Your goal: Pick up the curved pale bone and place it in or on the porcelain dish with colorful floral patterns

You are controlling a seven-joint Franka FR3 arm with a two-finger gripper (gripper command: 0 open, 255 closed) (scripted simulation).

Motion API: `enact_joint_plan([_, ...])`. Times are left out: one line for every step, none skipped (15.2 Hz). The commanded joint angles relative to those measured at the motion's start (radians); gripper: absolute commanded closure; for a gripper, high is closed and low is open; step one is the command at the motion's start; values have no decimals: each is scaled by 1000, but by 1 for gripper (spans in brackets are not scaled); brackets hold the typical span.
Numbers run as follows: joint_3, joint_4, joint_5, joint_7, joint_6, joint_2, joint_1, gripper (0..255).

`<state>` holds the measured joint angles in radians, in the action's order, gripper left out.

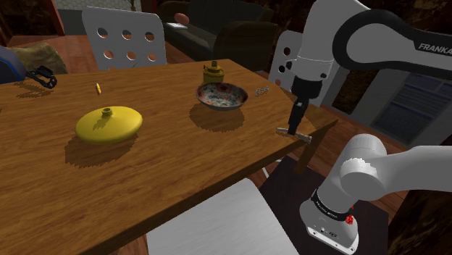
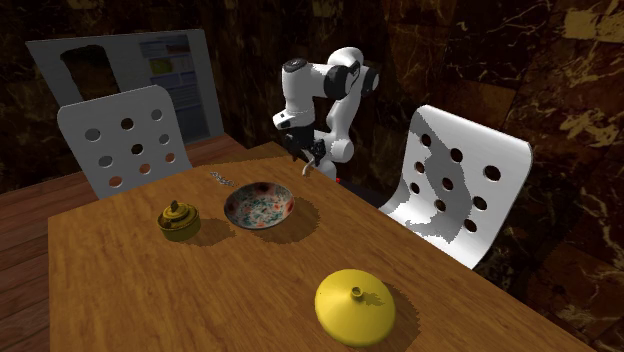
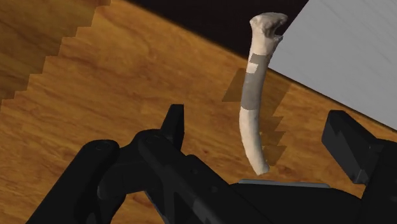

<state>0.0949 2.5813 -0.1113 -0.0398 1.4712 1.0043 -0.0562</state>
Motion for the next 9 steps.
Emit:
enact_joint_plan([12,38,8,-2,29,133,-12,0])
enact_joint_plan([13,53,7,-2,40,138,-14,0])
enact_joint_plan([14,69,6,-2,50,143,-15,0])
enact_joint_plan([15,84,5,-2,61,148,-16,0])
enact_joint_plan([16,100,3,-1,72,153,-18,0])
enact_joint_plan([18,124,1,-1,89,160,-20,0])
enact_joint_plan([18,124,1,-1,89,160,-19,0])
enact_joint_plan([18,124,2,-1,89,160,-20,0])
enact_joint_plan([17,124,2,0,89,160,-21,0])
